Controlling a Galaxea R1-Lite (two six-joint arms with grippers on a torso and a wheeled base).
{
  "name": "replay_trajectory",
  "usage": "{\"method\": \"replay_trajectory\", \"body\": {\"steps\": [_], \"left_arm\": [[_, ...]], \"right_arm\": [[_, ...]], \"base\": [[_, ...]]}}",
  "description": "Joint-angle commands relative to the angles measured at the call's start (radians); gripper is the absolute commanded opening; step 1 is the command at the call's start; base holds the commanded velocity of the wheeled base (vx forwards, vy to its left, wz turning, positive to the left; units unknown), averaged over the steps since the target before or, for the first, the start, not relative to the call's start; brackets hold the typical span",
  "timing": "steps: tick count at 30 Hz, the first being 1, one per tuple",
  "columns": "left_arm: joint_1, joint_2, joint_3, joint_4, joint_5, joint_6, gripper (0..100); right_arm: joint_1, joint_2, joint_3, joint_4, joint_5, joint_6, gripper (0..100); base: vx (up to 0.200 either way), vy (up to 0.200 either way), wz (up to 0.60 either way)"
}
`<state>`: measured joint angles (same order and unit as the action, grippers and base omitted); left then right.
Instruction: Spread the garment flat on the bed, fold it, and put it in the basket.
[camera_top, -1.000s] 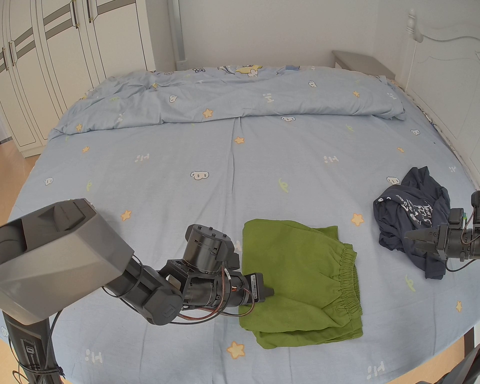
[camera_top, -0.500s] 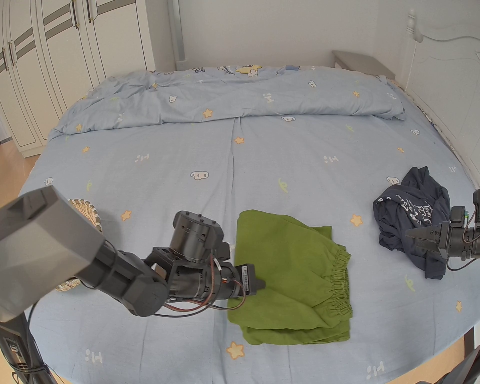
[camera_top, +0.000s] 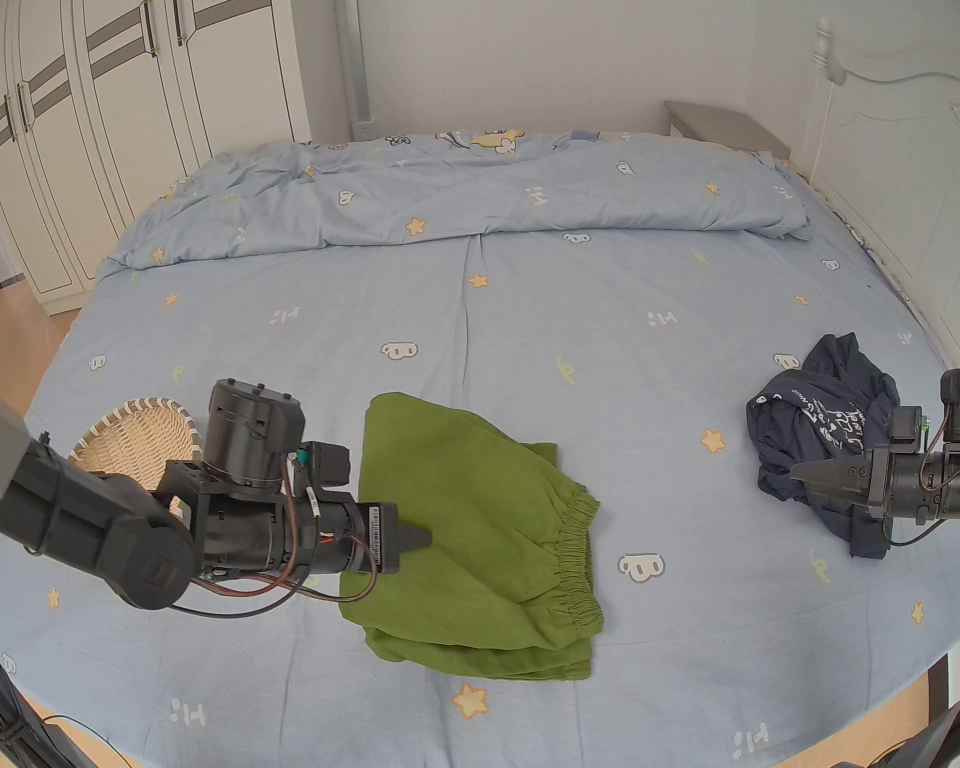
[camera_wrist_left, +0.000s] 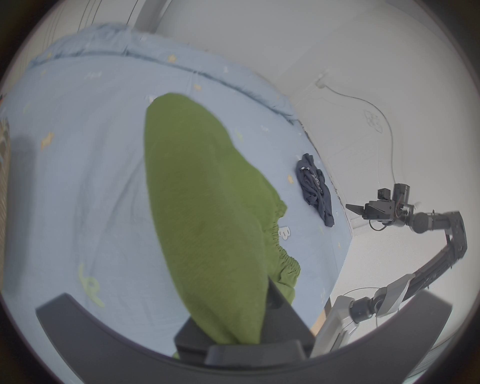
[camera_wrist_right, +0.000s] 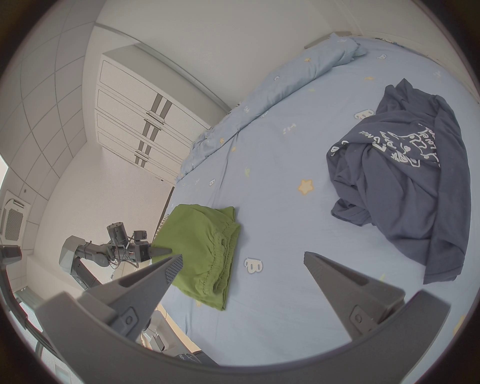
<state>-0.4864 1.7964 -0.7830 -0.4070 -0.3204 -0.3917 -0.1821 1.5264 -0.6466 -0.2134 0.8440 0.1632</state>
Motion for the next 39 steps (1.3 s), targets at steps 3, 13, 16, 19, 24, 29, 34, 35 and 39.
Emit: {"method": "replay_trajectory", "body": {"steps": [3,13,16,19,24,29,34,35,39], "left_arm": [[0.031,-0.077,0.048,-0.039,0.001,0.03,0],[0.035,-0.107,0.082,-0.098,0.003,0.03,0],[0.035,-0.123,0.087,-0.098,0.003,0.033,0],[0.035,-0.138,0.09,-0.098,0.003,0.033,0],[0.032,-0.15,0.096,-0.098,0.001,0.034,0],[0.032,-0.152,0.097,-0.098,0.0,0.034,0],[0.029,-0.15,0.099,-0.098,-0.002,0.036,0],[0.029,-0.15,0.1,-0.099,-0.002,0.036,0],[0.029,-0.15,0.1,-0.099,-0.002,0.036,0]], "right_arm": [[0.03,-0.012,0.019,-0.004,-0.003,0.001,100],[0.027,-0.017,0.018,-0.004,-0.003,0.004,100],[0.027,-0.017,0.018,-0.006,-0.003,0.004,100],[0.027,-0.017,0.018,-0.006,-0.003,0.004,100],[0.032,-0.014,0.022,-0.004,-0.003,0.004,100],[0.032,-0.014,0.022,-0.004,-0.003,0.004,100],[0.033,-0.014,0.028,-0.006,-0.003,0.004,100],[0.033,-0.014,0.028,-0.006,-0.003,0.004,100],[0.033,-0.014,0.028,-0.006,-0.003,0.004,100]], "base": [[0.0,0.0,0.0],[0.0,0.0,0.0],[0.0,0.067,0.0],[0.0,0.2,0.0],[0.0,0.2,0.0],[0.0,0.2,0.0],[0.0,0.2,0.0],[0.0,0.2,0.0],[0.0,0.2,0.0]]}}
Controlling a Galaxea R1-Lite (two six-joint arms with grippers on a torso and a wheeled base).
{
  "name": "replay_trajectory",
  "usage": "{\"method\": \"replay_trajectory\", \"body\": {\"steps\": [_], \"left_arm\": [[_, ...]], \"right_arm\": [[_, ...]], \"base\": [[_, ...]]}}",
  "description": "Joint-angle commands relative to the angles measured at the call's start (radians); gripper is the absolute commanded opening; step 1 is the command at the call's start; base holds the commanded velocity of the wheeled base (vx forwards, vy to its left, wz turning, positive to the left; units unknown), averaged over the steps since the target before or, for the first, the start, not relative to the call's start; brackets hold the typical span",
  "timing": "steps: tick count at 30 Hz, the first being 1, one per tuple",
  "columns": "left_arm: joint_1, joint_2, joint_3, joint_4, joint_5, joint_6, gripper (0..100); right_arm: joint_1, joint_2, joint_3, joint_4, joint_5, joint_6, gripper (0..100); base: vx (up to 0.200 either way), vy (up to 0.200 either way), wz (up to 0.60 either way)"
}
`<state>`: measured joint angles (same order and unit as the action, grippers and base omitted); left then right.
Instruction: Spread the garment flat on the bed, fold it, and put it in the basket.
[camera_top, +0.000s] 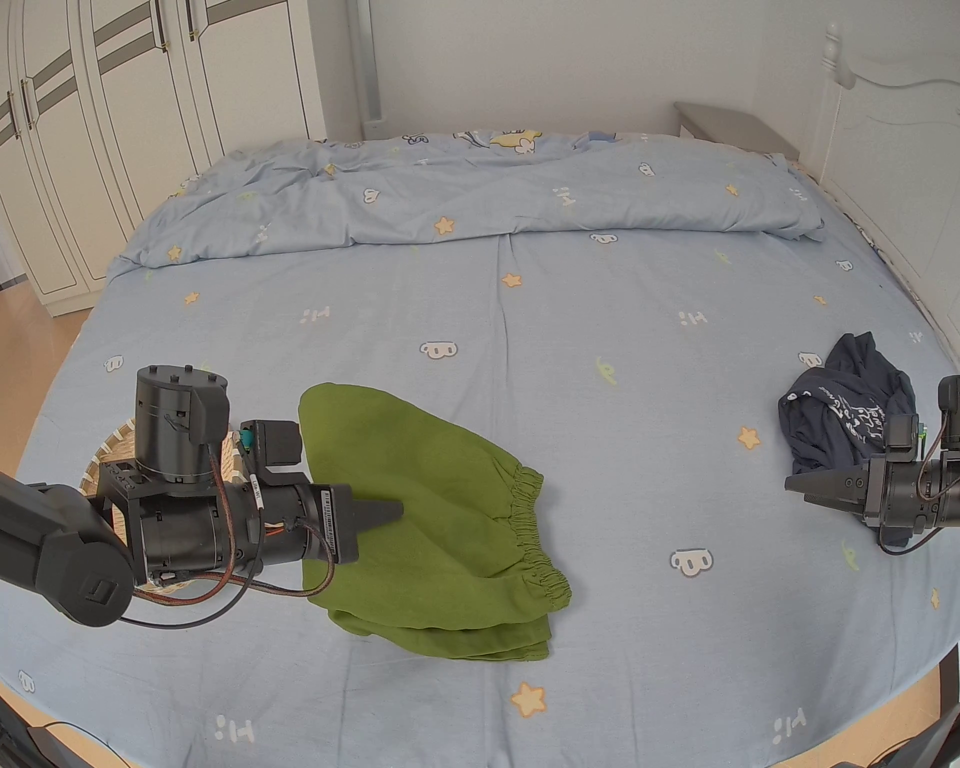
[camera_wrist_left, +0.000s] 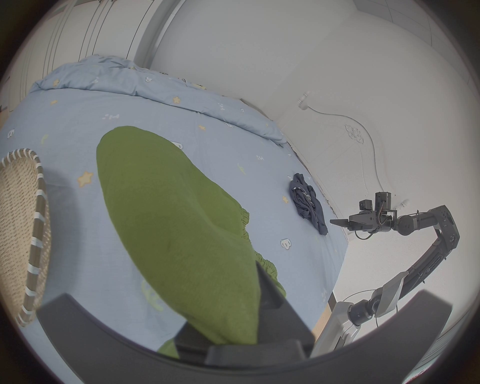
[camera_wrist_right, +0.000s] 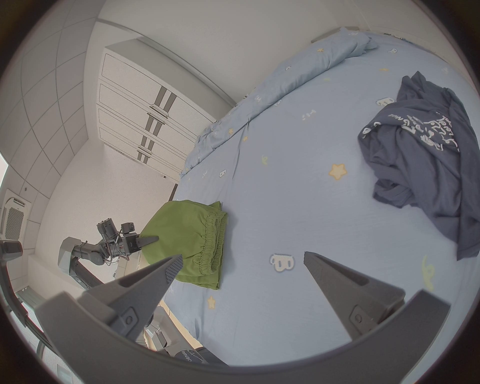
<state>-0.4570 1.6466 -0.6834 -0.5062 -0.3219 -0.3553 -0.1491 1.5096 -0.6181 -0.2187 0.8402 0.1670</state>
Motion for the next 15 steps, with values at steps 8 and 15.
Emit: {"method": "replay_trajectory", "body": {"steps": [8,15], "left_arm": [[-0.003,-0.001,0.005,0.0,-0.003,0.001,0],[-0.005,0.001,0.01,0.0,-0.002,0.003,0]], "right_arm": [[0.006,0.003,0.001,-0.001,-0.001,0.0,100],[0.006,0.001,0.001,-0.001,0.0,0.0,100]], "base": [[0.0,0.2,0.0],[0.0,0.2,0.0]]}}
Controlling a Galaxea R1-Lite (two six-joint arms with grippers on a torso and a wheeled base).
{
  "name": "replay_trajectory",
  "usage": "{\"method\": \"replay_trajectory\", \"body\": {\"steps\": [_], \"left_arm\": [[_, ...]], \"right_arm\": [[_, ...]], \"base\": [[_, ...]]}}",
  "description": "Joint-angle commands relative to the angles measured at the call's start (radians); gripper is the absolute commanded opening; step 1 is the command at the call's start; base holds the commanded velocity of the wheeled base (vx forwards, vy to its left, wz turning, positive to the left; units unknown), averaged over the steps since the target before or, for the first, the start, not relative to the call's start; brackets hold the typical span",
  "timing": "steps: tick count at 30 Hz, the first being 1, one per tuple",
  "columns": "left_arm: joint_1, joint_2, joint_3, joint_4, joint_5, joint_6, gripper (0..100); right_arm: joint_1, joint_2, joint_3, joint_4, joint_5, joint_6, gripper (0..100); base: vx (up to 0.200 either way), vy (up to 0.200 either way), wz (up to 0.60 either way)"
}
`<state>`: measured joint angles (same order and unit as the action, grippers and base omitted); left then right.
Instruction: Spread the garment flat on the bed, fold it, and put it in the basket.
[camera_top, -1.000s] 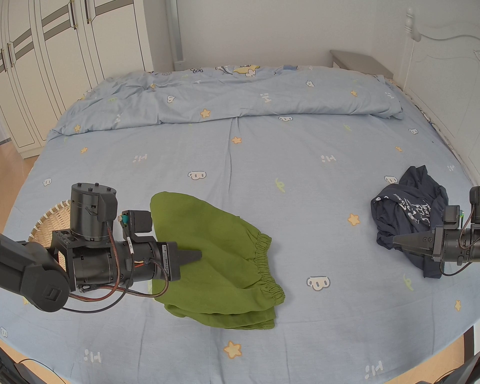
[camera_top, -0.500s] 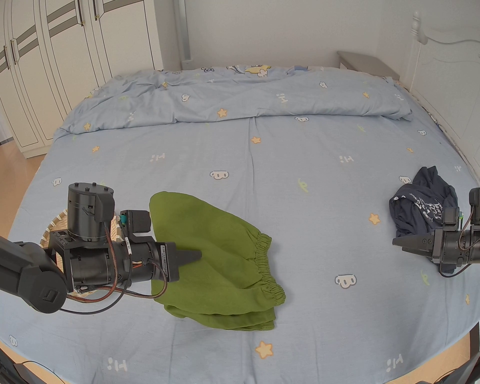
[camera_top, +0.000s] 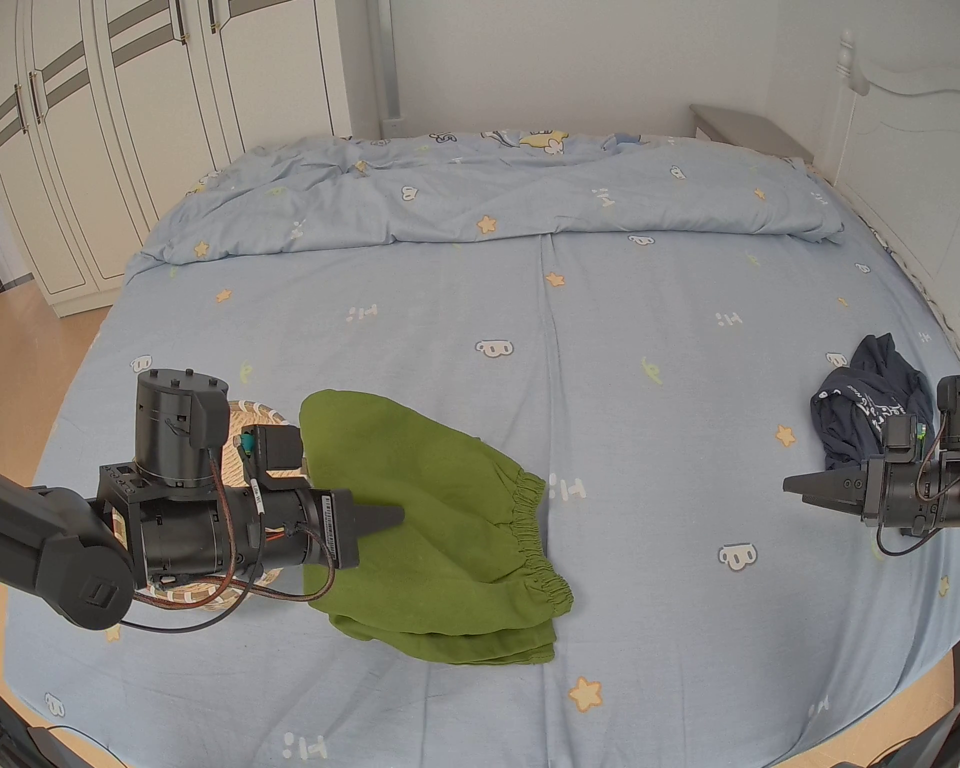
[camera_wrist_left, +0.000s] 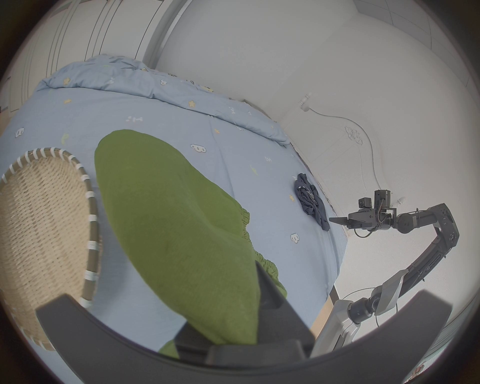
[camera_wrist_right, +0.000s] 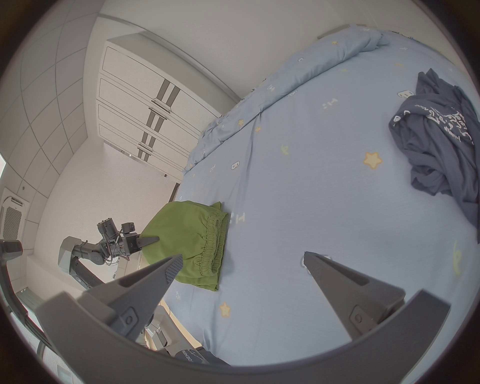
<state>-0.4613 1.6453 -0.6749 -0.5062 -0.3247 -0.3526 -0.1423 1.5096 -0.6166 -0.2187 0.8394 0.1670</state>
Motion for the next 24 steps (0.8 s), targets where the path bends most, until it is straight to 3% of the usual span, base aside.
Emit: {"method": "replay_trajectory", "body": {"steps": [1,6,15,24], "left_arm": [[-0.005,0.002,0.003,0.0,0.001,0.0,0],[-0.01,0.004,0.012,-0.029,0.006,0.001,0],[-0.01,0.011,0.081,-0.201,0.007,-0.002,0],[-0.007,0.013,0.084,-0.226,0.009,-0.002,0]], "right_arm": [[0.0,0.001,0.0,-0.001,0.0,0.0,100],[0.0,0.001,0.0,-0.001,0.0,0.0,100],[0.0,0.001,0.0,-0.001,0.0,0.0,100],[0.0,0.001,0.0,-0.001,0.0,0.0,100]], "base": [[0.0,0.0,0.0],[0.0,0.0,0.0],[-0.2,0.0,0.0],[0.0,0.0,0.0]]}}
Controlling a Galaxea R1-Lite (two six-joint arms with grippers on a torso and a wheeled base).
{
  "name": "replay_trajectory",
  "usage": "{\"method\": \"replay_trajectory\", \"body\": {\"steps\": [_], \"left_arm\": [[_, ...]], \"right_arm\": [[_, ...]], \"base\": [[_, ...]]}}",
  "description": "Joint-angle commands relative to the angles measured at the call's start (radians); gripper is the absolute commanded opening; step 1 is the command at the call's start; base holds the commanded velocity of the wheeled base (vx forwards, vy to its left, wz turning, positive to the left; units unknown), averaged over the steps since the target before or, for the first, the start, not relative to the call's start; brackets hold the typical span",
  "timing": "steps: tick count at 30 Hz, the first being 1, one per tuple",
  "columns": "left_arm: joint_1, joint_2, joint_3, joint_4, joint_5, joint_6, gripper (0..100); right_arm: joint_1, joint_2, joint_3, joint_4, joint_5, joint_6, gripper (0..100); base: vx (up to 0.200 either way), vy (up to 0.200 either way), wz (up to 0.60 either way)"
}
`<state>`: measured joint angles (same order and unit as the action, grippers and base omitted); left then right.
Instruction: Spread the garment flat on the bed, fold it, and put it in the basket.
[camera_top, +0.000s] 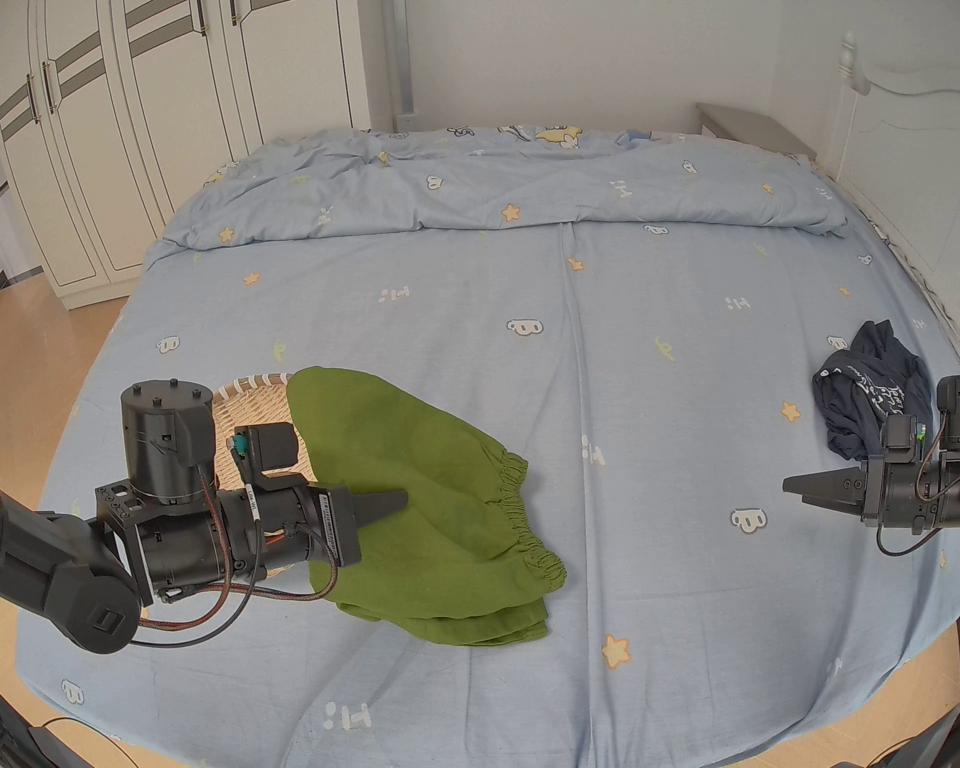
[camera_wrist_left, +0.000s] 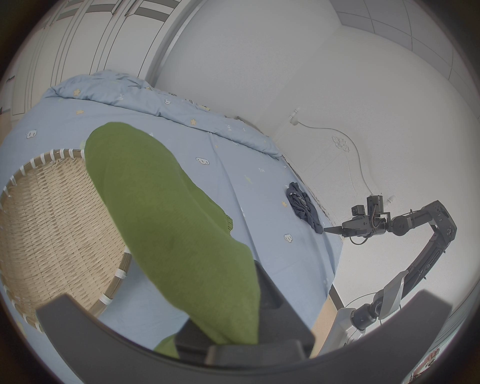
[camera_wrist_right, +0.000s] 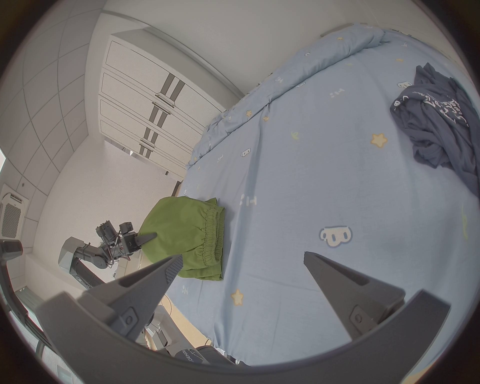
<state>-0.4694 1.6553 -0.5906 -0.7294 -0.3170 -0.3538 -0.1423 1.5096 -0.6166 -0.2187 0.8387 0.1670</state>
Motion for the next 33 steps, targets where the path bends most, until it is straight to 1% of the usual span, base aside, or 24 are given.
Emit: {"method": "replay_trajectory", "body": {"steps": [1,13,18,21,27,33], "left_arm": [[0.003,0.001,-0.001,-0.001,-0.001,-0.001,0],[0.009,0.0,0.0,-0.002,0.009,0.029,0],[0.035,-0.002,-0.006,-0.013,0.009,0.027,0],[0.06,-0.003,-0.005,-0.038,0.007,0.026,0],[0.064,-0.005,-0.005,-0.044,0.007,0.026,0],[0.048,0.0,0.008,-0.045,0.007,0.03,0]], "right_arm": [[0.0,0.001,0.0,-0.001,0.0,0.0,100],[0.0,-0.005,0.0,-0.001,0.002,0.0,100],[0.0,-0.005,0.0,-0.001,0.002,0.0,100],[0.007,-0.005,0.001,-0.001,0.0,0.0,100],[0.012,-0.006,0.001,-0.001,0.0,0.0,100],[0.012,-0.012,0.001,0.001,0.0,0.0,100]], "base": [[0.0,0.0,0.0],[0.0,0.0,0.0],[0.0,0.0,0.0],[0.0,0.2,0.0],[0.0,0.2,0.0],[0.0,0.0,0.0]]}}
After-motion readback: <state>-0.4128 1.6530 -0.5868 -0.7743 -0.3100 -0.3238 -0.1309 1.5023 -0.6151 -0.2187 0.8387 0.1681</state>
